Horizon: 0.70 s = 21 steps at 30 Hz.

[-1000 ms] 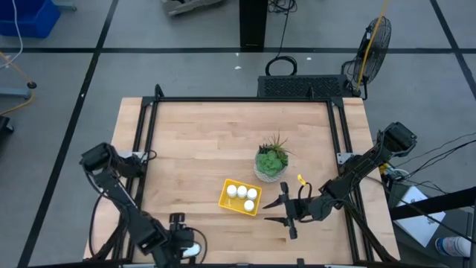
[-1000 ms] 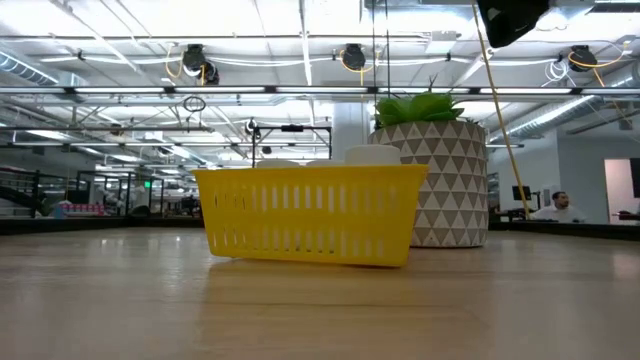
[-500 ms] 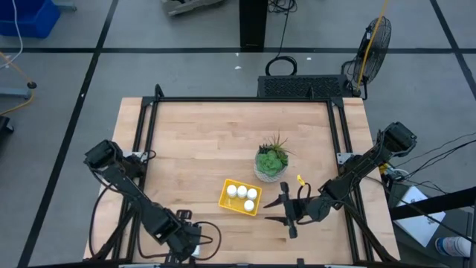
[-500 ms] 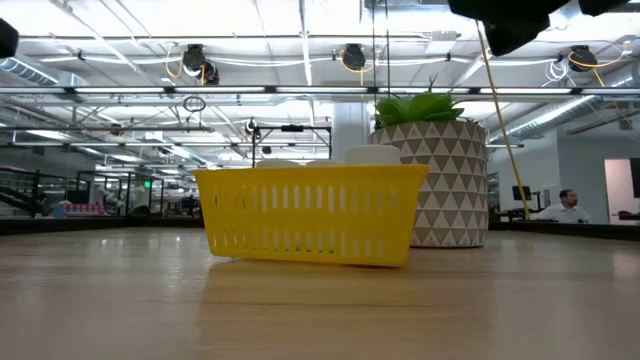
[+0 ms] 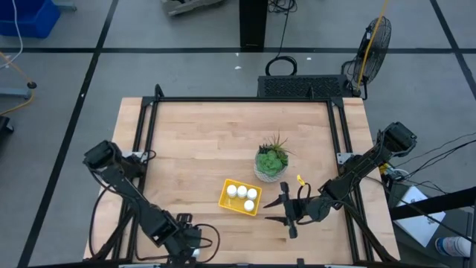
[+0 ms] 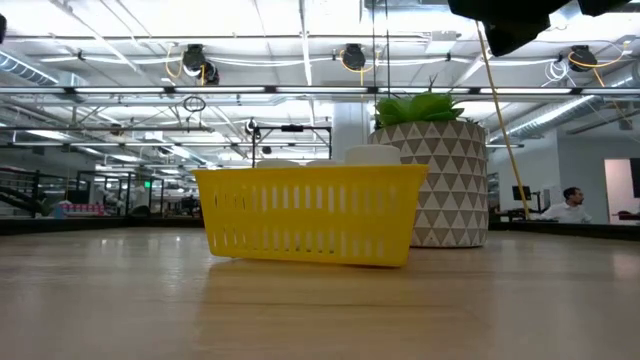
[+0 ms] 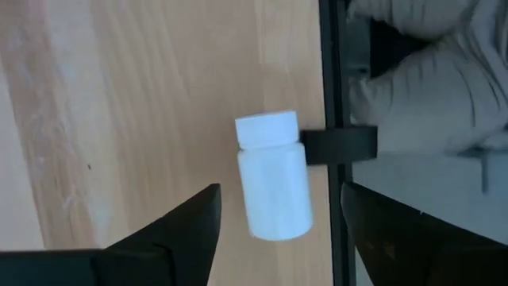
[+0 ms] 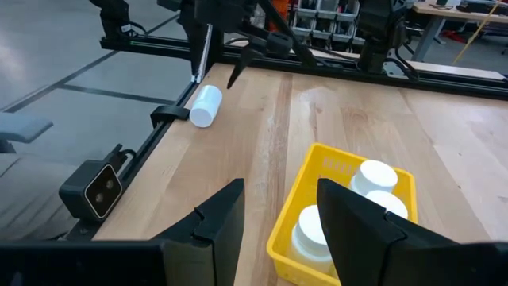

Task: Pick and place pill bottles into a basket
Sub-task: Put the white pill bottle into the yellow bin

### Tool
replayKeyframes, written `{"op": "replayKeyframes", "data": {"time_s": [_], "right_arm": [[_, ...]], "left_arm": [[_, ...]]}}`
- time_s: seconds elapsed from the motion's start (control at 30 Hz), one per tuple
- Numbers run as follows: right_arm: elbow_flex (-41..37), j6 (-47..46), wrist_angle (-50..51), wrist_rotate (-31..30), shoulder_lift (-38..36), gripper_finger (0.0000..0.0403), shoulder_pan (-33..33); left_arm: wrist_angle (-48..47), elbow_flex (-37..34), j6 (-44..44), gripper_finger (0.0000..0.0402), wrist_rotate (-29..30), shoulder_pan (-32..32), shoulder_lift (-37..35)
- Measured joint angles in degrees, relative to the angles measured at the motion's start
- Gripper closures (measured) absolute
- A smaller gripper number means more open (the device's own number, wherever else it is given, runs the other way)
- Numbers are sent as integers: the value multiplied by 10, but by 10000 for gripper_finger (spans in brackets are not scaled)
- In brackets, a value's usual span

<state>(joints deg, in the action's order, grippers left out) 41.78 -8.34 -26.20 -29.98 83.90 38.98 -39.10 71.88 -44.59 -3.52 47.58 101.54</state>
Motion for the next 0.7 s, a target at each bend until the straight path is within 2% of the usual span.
{"op": "replayKeyframes", "data": {"time_s": [0.33,0.5,0.7], "right_arm": [[0,-1,0,0,0,252,0],[0,-4,0,0,0,252,0],[0,-4,0,0,0,252,0]], "left_arm": [[7,0,-87,167,117,64,1],[30,0,-111,188,128,77,20],[31,-1,-138,197,109,81,41]]}}
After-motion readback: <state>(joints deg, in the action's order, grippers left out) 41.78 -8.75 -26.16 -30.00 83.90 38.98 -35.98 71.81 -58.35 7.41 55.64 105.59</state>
